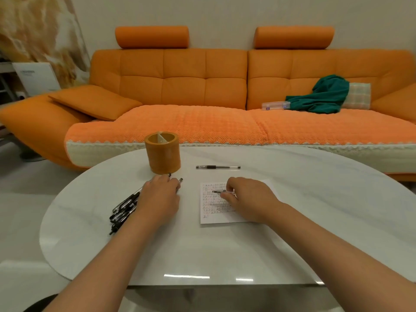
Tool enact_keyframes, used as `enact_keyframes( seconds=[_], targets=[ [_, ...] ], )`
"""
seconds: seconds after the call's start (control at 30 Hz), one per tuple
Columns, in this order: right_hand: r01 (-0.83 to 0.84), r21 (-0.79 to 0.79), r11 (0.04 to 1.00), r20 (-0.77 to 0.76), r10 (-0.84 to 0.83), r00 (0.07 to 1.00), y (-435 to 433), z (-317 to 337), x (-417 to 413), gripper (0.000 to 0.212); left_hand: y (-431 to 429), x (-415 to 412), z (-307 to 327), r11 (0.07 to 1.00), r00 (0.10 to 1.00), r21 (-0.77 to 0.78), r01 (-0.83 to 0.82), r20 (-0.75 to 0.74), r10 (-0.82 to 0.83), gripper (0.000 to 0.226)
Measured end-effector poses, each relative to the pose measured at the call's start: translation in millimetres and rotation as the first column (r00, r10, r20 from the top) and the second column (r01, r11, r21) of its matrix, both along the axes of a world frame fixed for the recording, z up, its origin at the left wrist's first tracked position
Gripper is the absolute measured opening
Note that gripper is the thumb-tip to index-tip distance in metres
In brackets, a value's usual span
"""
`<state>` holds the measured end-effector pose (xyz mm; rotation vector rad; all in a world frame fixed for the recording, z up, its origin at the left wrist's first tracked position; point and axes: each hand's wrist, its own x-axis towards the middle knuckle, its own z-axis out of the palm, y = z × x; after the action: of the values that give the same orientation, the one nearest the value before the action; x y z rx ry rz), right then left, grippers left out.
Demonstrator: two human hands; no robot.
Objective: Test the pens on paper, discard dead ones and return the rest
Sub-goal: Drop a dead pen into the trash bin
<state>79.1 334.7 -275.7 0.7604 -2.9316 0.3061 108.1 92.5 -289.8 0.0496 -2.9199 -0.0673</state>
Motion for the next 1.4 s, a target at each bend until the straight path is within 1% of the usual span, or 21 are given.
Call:
enact_keyframes(
  seconds=[0.07,0.2,0.3,0.37,0.4,0.57,0.63,0.7,0.77,0.83,0.93,1.0,1.07,1.17,1.27,1.33,1.4],
  targets=[
    [-0.005,-0.047,0.999,0.033,0.007,0.999,12,0,2,0.025,12,-1,4,0.997,0.999,0.075,0.036,-0.028,-0.034,0.03],
    [0.037,-0.089,0.995,0.062,-0.032,0.998,47,3,11,0.027,48,-1,10,0.973,0.987,0.169,0.156,-0.067,-0.146,0.03],
    [0.126,-0.148,0.981,0.02,-0.125,0.992,87,14,23,0.026,93,-1,12,0.932,0.963,0.24,0.27,-0.077,-0.259,0.031],
    [0.217,-0.167,0.962,-0.015,-0.223,0.975,120,23,34,0.026,133,0,14,0.899,0.936,0.263,0.351,-0.061,-0.348,0.032],
    [0.274,-0.183,0.944,-0.006,-0.279,0.96,138,27,39,0.026,155,0,15,0.879,0.917,0.271,0.393,-0.052,-0.394,0.033],
    [0.514,-0.36,0.778,0.141,-0.499,0.855,238,33,65,0.019,259,-3,15,0.77,0.82,0.348,0.534,0.011,-0.573,0.035],
    [0.588,-0.386,0.71,0.147,-0.582,0.8,278,24,76,0.019,297,-2,12,0.734,0.778,0.364,0.573,0.041,-0.627,0.036],
    [0.668,-0.422,0.613,0.154,-0.678,0.719,314,11,90,0.016,333,1,7,0.703,0.737,0.364,0.612,0.06,-0.673,0.038],
    [0.735,-0.435,0.52,0.189,-0.745,0.64,344,-5,107,0.01,363,5,2,0.68,0.708,0.357,0.64,0.071,-0.703,0.04],
    [0.795,-0.374,0.477,0.26,-0.769,0.584,369,-27,121,0.004,388,9,-4,0.669,0.693,0.342,0.66,0.067,-0.718,0.042],
    [0.862,-0.171,0.477,0.351,-0.788,0.506,394,-66,131,0.019,412,13,-16,0.675,0.69,0.301,0.674,0.071,-0.72,0.046],
    [0.88,-0.078,0.468,0.386,-0.8,0.46,404,-90,131,0.028,417,14,-24,0.687,0.702,0.26,0.678,0.048,-0.711,0.046],
    [0.884,-0.029,0.467,0.407,-0.802,0.438,409,-108,129,0.025,417,12,-30,0.686,0.707,0.268,0.677,0.021,-0.707,0.045],
    [0.866,0.052,0.497,0.402,-0.804,0.438,411,-115,128,0.02,415,10,-34,0.674,0.703,0.291,0.679,0.005,-0.711,0.044],
    [0.866,0.017,0.5,0.39,-0.8,0.455,411,-103,124,0.024,416,11,-33,0.676,0.705,0.282,0.68,-0.001,-0.709,0.044],
    [0.871,-0.066,0.487,0.357,-0.804,0.476,408,-85,120,0.032,417,12,-31,0.682,0.708,0.278,0.677,0.007,-0.706,0.044],
    [0.857,-0.167,0.487,0.306,-0.801,0.515,400,-62,118,0.036,415,13,-28,0.684,0.705,0.27,0.677,0.029,-0.709,0.046]
  ],
)
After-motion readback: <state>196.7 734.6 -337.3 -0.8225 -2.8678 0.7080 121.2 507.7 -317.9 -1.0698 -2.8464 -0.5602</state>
